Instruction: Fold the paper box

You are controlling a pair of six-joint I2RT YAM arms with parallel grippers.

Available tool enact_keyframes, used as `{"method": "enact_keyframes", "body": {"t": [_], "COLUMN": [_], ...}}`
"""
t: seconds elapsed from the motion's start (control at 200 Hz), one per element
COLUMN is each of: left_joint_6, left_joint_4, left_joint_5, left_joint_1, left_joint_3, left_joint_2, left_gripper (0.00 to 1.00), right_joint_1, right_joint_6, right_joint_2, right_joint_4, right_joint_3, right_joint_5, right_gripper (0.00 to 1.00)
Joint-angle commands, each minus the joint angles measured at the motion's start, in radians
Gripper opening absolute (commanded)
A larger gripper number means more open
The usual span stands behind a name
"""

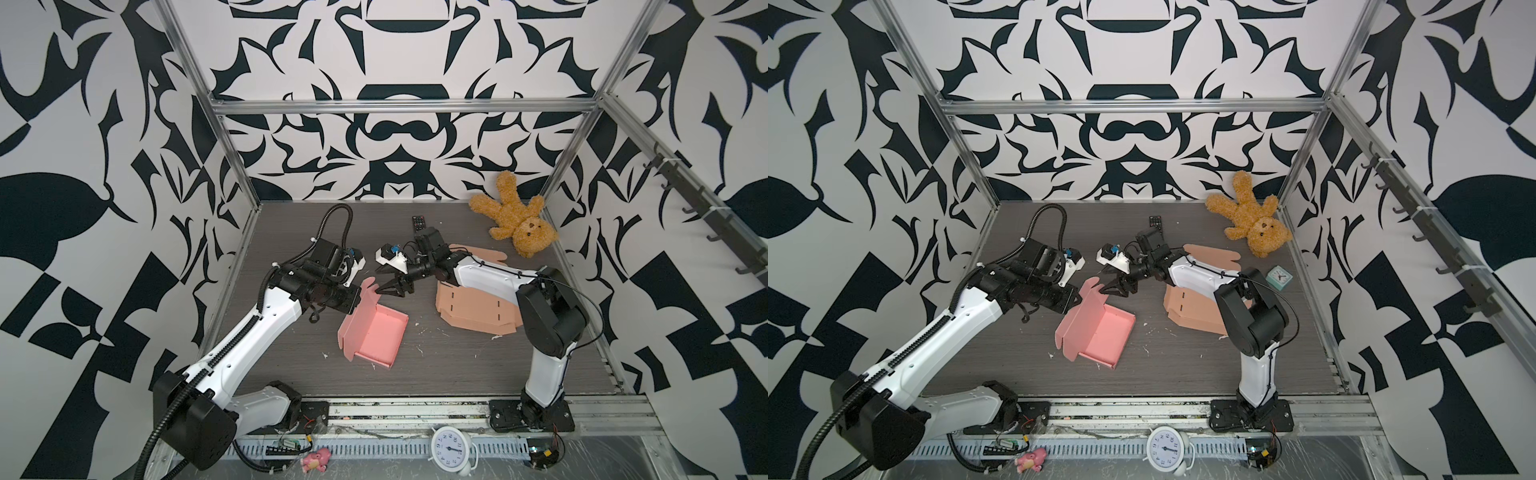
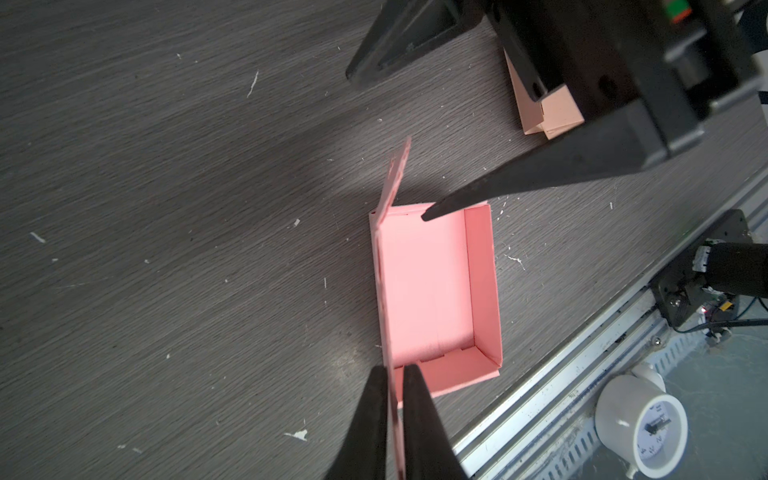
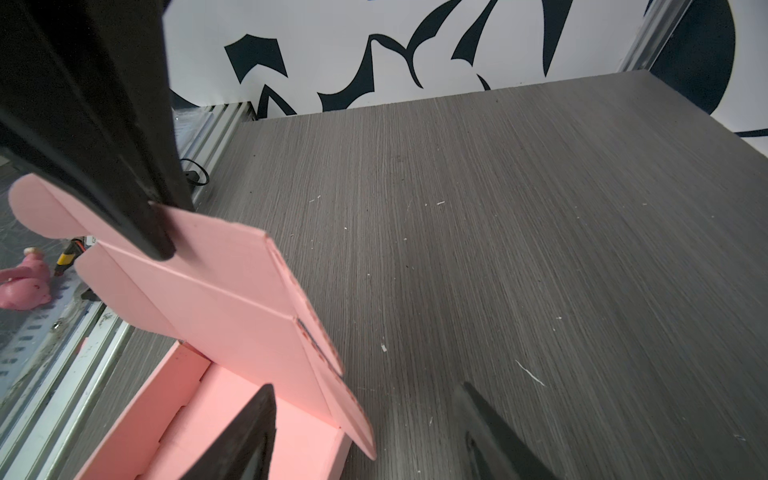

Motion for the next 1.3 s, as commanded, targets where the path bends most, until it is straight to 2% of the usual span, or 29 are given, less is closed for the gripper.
{"method": "enact_keyframes", "body": {"t": [0.0,0.465,0.605,0.8,0.98,1.295], "left_joint_6": [0.012,0.004,0.004,0.009,0.015,0.018], "left_joint_4": [-0.05,-0.034,-0.028,-0.028,-0.025,-0.022], "left_joint_5": [-0.006,-0.033,-0.042,-0.055,-0.067,-0.081], "left_joint_1": [0.005,0.005,0.005,0.004,0.006,0.007], "left_joint_3": [0.021,0.012,0.01,0.011,0.012,0.024], "left_joint_2": [0.014,0.006,0.007,0.014,0.015,0.03], "left_gripper": [0.13,0.09,0.09,0.08,0.08,0.09], "right_joint_1": [0.005,0.031,0.031,0.031,0.031,0.029], "right_joint_6": [-0.039,-0.08,-0.098,-0.118,-0.119,-0.145], "right_joint_2": [0.005,0.05,0.047,0.049,0.043,0.047], "right_joint_4": [-0.046,-0.151,-0.175,-0.209,-0.211,-0.249], "right_joint_3": [0.068,0.122,0.119,0.126,0.124,0.139], "right_joint_5": [-0.028,-0.063,-0.06,-0.059,-0.053,-0.06], "right_gripper": [0.68,0.63,0.55,0.38,0.28,0.17]}}
